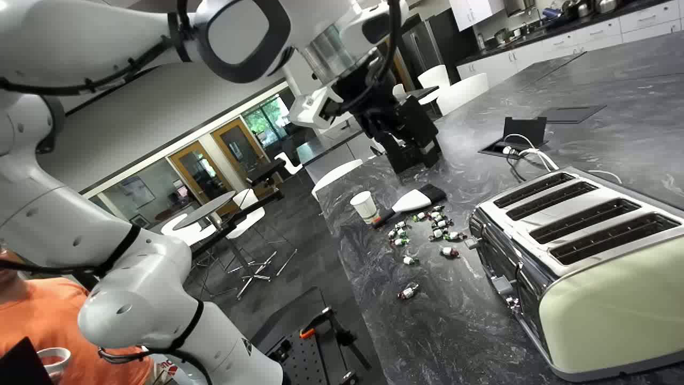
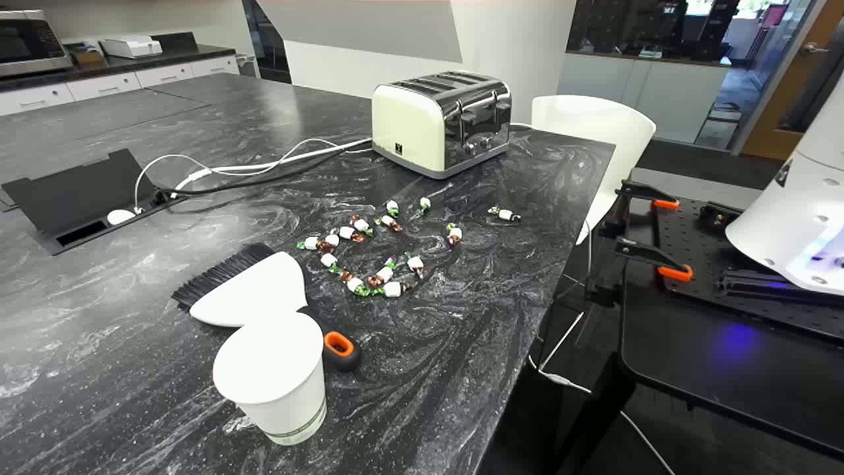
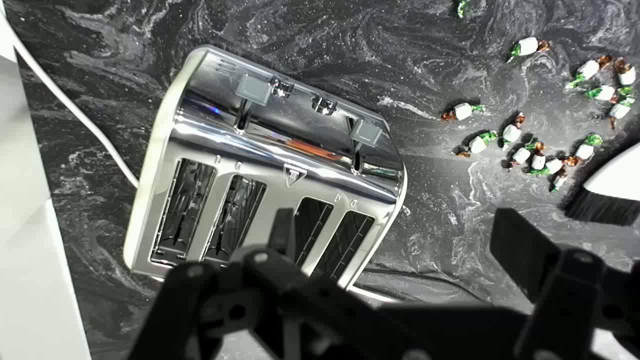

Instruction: Pick up a piece of candy from the table and put it in the white cup.

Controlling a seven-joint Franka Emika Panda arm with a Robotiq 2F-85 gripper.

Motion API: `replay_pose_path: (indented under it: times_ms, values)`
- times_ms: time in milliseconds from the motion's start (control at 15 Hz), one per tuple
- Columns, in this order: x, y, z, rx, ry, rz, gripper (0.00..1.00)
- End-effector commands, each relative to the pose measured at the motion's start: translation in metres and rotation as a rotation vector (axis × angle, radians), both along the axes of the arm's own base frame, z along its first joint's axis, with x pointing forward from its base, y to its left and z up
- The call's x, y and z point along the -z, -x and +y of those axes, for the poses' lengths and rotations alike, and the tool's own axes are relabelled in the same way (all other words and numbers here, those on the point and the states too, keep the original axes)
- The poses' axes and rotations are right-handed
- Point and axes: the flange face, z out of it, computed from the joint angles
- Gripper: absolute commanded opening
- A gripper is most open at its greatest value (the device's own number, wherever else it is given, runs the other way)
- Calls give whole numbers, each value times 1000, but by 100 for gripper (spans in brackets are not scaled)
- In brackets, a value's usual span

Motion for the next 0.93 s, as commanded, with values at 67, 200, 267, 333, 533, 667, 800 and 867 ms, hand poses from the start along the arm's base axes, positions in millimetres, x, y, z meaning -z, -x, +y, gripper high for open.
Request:
replay_pose_path:
  times_ms: [67, 200, 267, 333, 533, 667, 800, 867]
  values:
    - [-1, 0, 0, 0, 0, 1, 100]
    - [-1, 0, 0, 0, 0, 1, 100]
    - [-1, 0, 0, 0, 0, 1, 100]
    - [2, 3, 8, -26, 0, 16, 100]
    - [24, 16, 48, -124, 11, 88, 100]
    - [46, 22, 83, -216, 13, 123, 100]
    - [69, 25, 121, -291, 6, 143, 100]
    - [81, 27, 142, -336, 6, 145, 100]
